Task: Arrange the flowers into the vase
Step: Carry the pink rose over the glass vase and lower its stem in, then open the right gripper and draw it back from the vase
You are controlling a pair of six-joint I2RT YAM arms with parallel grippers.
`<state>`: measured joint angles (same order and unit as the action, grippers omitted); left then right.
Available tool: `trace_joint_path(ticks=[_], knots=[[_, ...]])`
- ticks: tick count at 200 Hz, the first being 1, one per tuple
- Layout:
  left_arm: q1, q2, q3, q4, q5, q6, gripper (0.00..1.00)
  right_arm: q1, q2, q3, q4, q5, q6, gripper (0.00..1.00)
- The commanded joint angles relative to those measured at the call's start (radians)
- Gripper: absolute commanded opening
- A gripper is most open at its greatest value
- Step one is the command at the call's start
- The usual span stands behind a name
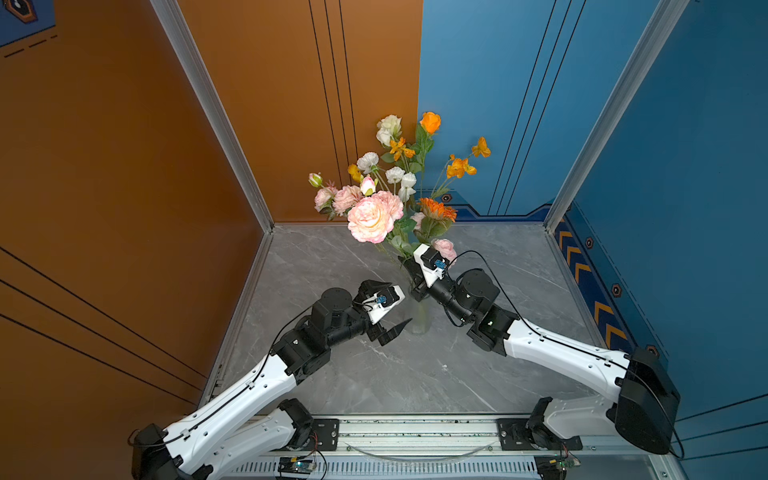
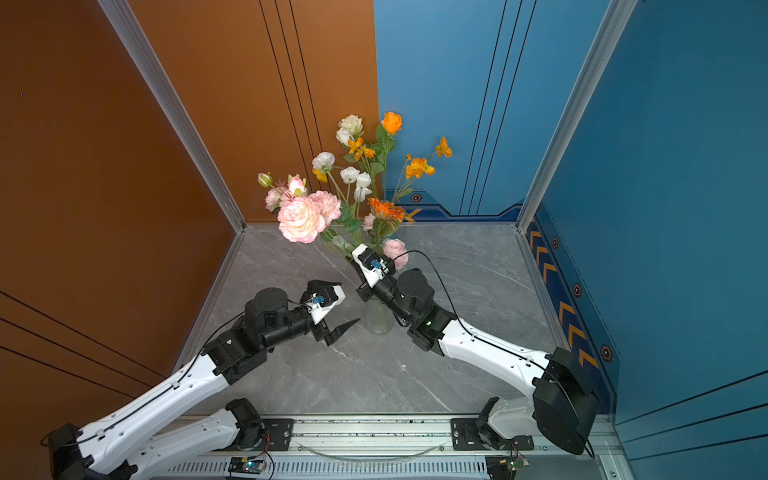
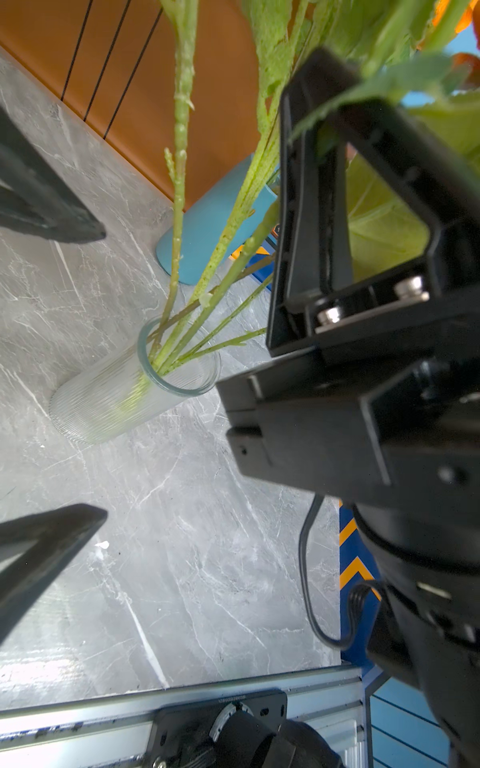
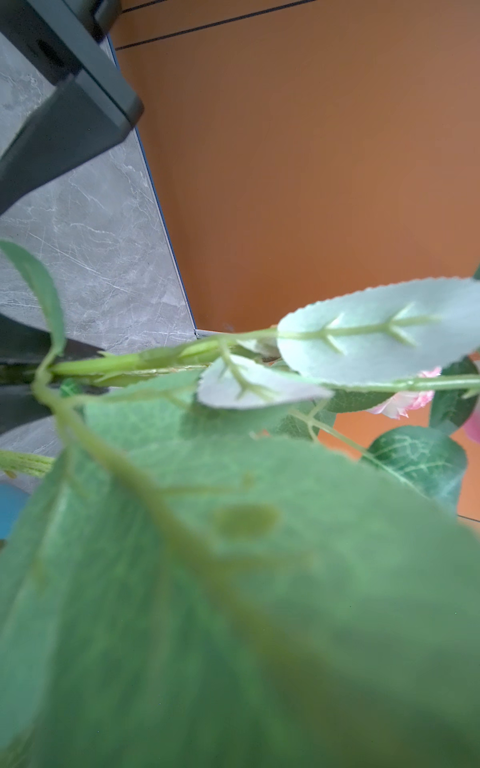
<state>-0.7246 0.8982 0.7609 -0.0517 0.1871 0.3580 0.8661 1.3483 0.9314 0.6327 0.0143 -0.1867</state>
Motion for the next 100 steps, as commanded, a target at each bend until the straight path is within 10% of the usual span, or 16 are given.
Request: trace_joint_path(ticks=[1, 100], knots=[[0.01, 0.0, -0.009, -0.005, 0.016, 0.004, 0.98, 0.008, -0.019, -0.023, 0.046, 0.032, 0.023, 0.04], [0.01, -0.01, -0.009, -0.008, 0.017, 0.012, 0.98, 0.01, -0.069, -0.037, -0.021, 0.041, 0.023, 0.42]])
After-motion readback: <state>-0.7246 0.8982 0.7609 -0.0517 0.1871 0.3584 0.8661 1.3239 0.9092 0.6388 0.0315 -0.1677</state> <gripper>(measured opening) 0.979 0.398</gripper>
